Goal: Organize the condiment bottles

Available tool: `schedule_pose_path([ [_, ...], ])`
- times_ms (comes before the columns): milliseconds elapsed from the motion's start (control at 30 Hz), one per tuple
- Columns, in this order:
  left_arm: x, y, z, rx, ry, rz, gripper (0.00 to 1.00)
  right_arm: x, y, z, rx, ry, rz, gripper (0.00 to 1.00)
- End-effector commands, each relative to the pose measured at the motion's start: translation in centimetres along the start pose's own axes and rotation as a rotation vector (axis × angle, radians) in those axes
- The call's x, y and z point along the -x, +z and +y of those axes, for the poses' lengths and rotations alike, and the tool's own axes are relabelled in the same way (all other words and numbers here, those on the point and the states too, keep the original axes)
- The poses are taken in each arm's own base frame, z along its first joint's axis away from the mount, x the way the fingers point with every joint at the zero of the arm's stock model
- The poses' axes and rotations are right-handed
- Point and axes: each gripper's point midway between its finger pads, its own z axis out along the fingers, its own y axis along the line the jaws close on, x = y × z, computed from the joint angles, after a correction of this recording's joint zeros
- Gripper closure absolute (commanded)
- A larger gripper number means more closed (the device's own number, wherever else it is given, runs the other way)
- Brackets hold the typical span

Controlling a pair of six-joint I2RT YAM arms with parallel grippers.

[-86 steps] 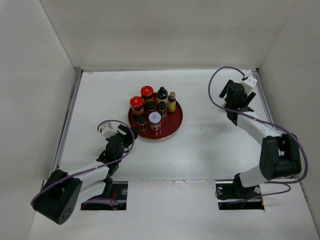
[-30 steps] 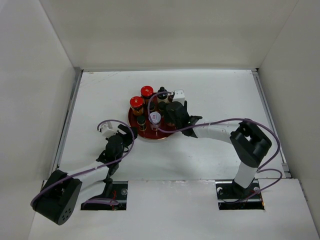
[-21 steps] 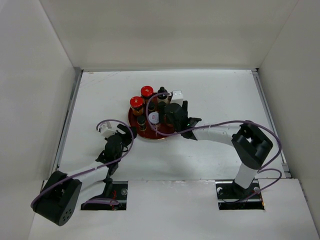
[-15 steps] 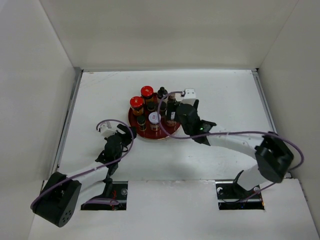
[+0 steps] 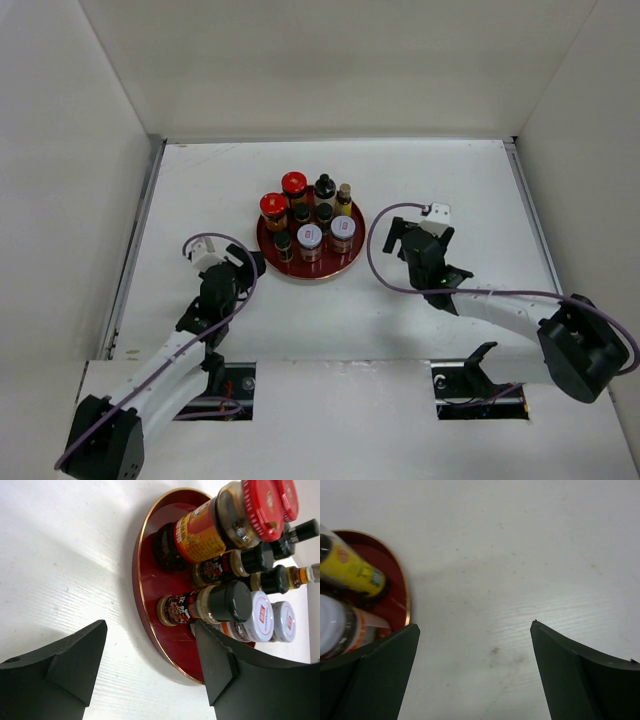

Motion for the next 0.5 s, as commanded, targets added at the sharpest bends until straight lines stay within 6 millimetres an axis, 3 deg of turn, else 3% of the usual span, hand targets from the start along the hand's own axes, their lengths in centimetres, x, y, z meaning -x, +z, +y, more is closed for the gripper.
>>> schedule_pose_path([
  [0,1.3,-1.0,-0.4,0.021,0.041,0.018,0.29,2.6,0.6,-0.7,-0.024,0.114,-0.107,0.00],
  [233,3.2,-1.9,-2.0,0.003,0.001,0.041,0.27,3.0,0.3,-0.5,-0.006,0.130,-0.126,0.00],
  [467,2.1,-1.2,-3.4,-0.013,0.022,0.113,0.28,3.1,0.1,0.0,0.020,0.130,-0.121,0.00],
])
